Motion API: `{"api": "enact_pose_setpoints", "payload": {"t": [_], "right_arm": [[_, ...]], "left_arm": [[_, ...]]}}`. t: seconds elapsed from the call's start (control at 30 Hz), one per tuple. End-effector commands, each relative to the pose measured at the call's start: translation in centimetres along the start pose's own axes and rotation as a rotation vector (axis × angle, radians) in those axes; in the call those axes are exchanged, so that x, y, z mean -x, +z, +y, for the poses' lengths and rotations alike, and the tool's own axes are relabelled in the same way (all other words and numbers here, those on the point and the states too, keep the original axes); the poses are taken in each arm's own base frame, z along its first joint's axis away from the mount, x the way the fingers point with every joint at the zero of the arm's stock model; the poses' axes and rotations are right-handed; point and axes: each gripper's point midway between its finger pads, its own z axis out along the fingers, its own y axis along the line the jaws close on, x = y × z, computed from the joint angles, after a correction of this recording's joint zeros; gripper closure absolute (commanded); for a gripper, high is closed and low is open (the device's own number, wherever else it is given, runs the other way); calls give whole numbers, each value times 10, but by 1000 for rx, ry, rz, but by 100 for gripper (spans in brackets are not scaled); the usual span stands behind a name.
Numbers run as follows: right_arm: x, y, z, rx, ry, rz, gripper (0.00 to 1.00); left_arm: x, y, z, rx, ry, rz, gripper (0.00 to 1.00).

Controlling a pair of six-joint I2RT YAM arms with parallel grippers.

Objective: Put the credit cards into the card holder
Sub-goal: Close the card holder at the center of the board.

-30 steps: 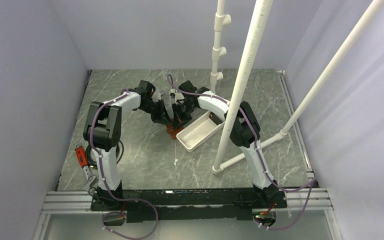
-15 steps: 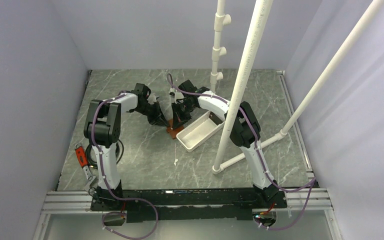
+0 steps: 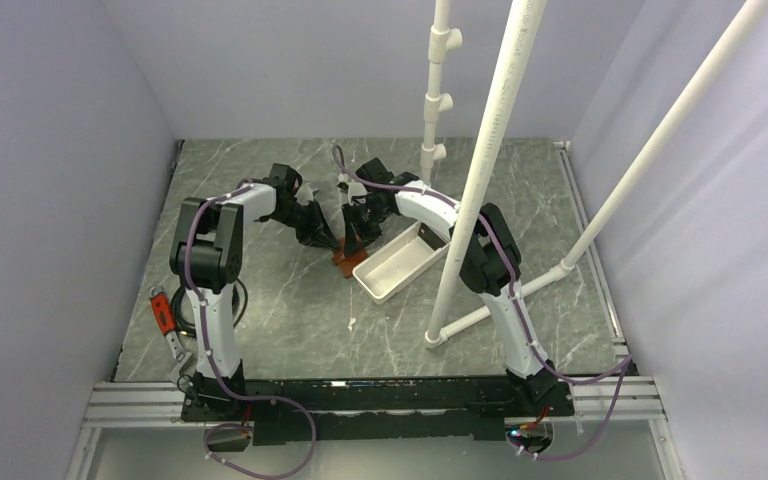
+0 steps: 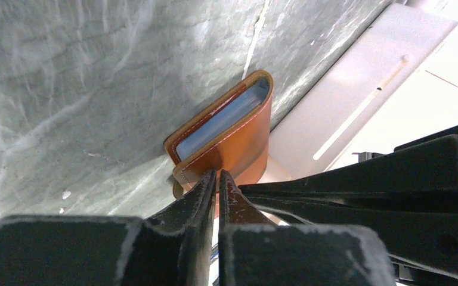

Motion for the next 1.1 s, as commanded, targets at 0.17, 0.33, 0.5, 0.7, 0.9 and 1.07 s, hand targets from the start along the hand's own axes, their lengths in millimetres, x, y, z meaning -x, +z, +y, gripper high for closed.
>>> {"api": "enact_pose_setpoints", "payload": {"t": [0.17, 0.33, 0.5, 0.7, 0.9, 1.07], "right_arm": [[30, -31, 31, 17, -95, -102, 100], [28, -28, 20, -28, -67, -92, 100], [30, -32, 16, -62, -70, -103, 100], [29, -30, 9, -72, -49, -98, 100], [25, -23, 2, -84, -29, -70, 100], [18, -15, -6, -93, -10, -36, 100]], "left_arm": [[6, 9, 10, 8, -8, 5, 95], [2, 11, 25, 51, -20, 9, 99], [3, 10, 31, 81, -19, 6, 100], [3, 9, 30, 80, -16, 3, 100], [4, 8, 29, 80, -11, 2, 100], [7, 4, 22, 68, 4, -1, 100]]}}
